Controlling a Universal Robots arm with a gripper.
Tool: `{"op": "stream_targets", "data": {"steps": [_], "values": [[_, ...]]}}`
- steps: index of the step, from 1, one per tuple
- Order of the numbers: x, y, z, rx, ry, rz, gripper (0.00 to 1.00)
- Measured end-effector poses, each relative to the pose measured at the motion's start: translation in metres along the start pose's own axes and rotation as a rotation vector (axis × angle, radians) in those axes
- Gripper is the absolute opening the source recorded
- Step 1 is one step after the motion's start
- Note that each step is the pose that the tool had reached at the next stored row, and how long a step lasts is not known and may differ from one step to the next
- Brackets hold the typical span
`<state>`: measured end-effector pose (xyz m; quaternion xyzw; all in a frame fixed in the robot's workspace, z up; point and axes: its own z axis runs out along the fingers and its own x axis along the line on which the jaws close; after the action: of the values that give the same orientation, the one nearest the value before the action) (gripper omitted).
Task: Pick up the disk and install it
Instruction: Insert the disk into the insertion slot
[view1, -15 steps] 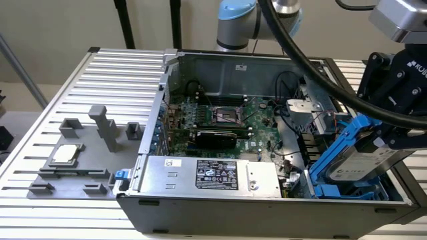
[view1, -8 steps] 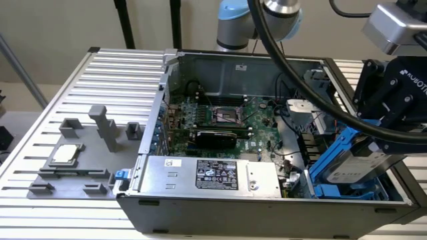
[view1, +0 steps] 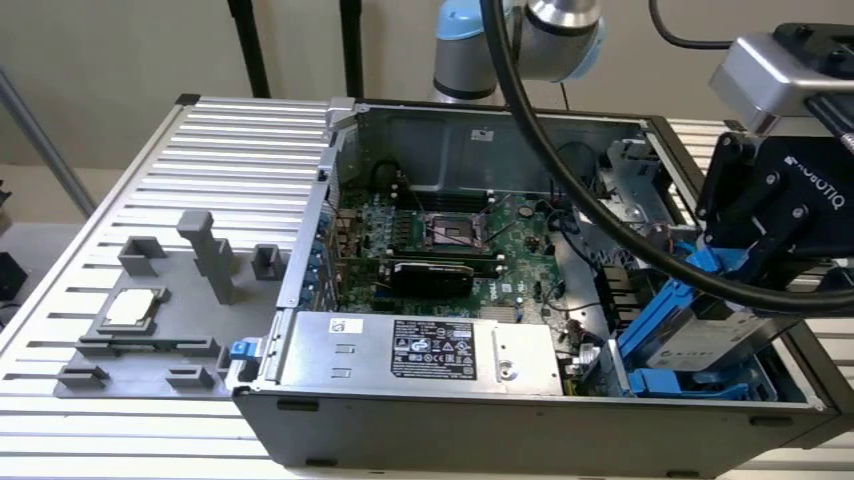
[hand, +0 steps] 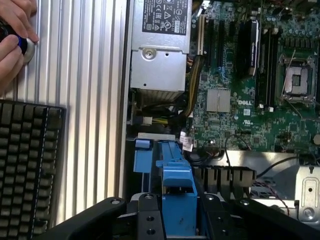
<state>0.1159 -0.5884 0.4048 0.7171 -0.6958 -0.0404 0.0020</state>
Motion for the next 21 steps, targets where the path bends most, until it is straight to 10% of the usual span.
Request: {"op": "stream_targets", "data": {"steps": [21], "values": [[0.001, 0.0013, 0.0315, -0.0007, -0.0201, -0.024, 0.0]]}}
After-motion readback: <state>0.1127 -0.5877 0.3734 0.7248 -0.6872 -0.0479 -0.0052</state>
